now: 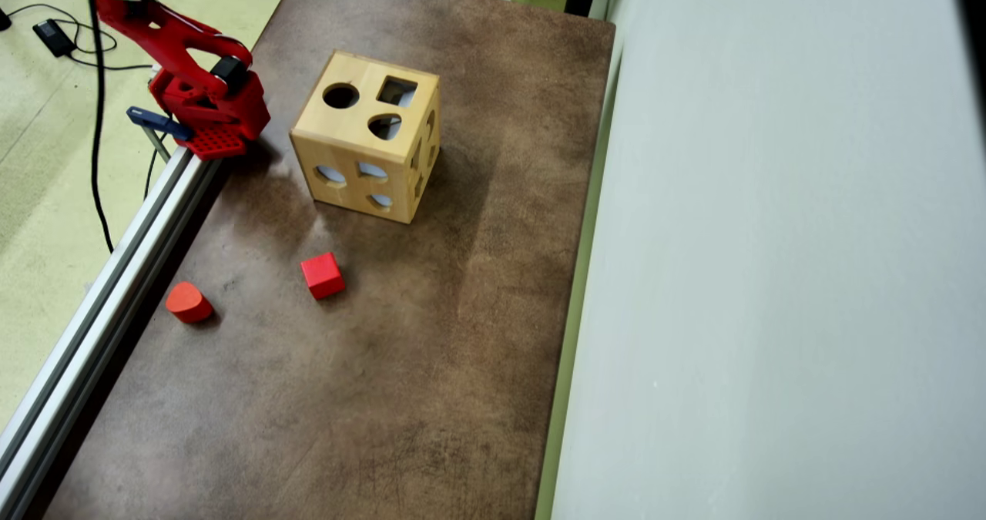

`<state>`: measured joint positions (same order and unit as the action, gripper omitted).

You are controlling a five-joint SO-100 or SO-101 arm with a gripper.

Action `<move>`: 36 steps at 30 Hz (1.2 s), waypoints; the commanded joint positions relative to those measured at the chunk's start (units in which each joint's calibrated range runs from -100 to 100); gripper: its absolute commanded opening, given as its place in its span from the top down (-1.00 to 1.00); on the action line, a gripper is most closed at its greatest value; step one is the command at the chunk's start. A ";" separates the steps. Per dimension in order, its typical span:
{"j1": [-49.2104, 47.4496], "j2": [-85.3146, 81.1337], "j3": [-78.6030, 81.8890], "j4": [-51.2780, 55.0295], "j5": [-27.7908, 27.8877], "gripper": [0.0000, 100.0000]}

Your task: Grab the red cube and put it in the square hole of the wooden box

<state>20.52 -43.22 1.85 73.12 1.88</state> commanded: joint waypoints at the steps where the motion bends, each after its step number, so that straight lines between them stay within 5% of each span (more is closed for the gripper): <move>1: 14.55 11.67 -0.87 -1.51 0.63 0.94; 5: 19.97 25.85 -0.78 -2.40 5.76 0.94; 18: 17.97 50.31 -1.67 -2.56 38.88 0.93; 36: 9.42 63.98 -0.96 -15.50 42.39 0.93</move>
<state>30.43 19.58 2.03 58.35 43.98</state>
